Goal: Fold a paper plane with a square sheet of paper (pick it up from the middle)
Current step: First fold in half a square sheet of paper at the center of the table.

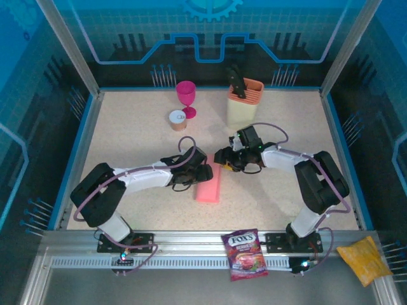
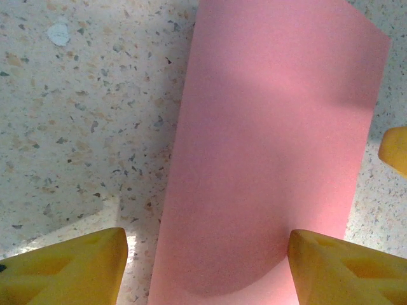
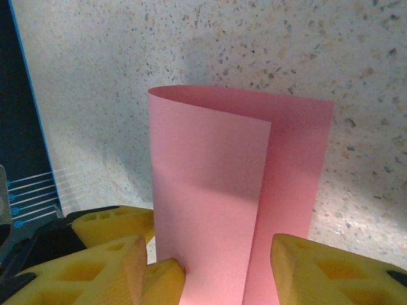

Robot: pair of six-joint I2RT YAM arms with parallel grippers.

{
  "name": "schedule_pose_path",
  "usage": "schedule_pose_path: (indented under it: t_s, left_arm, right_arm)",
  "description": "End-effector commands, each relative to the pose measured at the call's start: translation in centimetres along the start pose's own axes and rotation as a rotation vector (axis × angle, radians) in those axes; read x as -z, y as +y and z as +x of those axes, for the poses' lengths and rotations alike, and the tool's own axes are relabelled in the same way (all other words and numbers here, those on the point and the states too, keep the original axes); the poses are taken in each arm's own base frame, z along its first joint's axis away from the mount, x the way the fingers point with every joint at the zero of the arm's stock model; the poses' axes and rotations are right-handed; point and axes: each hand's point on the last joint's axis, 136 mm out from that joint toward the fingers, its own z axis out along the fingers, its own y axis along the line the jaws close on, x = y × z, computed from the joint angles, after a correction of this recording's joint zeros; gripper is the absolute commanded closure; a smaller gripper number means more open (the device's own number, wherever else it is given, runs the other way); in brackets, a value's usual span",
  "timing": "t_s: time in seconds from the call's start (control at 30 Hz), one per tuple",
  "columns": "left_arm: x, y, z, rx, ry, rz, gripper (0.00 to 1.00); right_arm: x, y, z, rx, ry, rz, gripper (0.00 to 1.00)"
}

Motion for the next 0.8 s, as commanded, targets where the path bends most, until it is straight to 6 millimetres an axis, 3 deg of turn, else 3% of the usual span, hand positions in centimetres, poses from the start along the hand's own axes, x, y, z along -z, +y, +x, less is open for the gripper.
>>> schedule_pose_path:
  t_s: [0.0, 0.2, 0.47, 0.57, 0.77]
  left_arm:
    - [0.7, -0.5, -0.2, 0.01, 0.0, 0.037, 0.31]
    - [0.8, -0.7, -0.3, 0.006, -0.005, 0.041, 0.31]
    - [0.8, -0.7, -0.3, 0.005, -0.005, 0.039, 0.3]
    - [0.8, -0.6, -0.3, 0.005, -0.005, 0.039, 0.3]
    - [0.9, -0.9, -0.3, -0.001, -0.004, 0.046, 0.3]
  right_arm:
    - [-0.4, 0.5, -0.5, -0.017, 0.01, -0.041, 0.45]
    - [-0.7, 0.2, -0.5, -0.031, 0.015, -0.049, 0.45]
    - [-1.0, -0.2, -0.4, -0.045, 0.022, -0.059, 0.58]
    - [-1.0, -0.5, -0.3, -0.046, 0.025, -0.056, 0.65]
    - [-1.0, -0.8, -0.5, -0.042, 0.028, -0.049, 0.89]
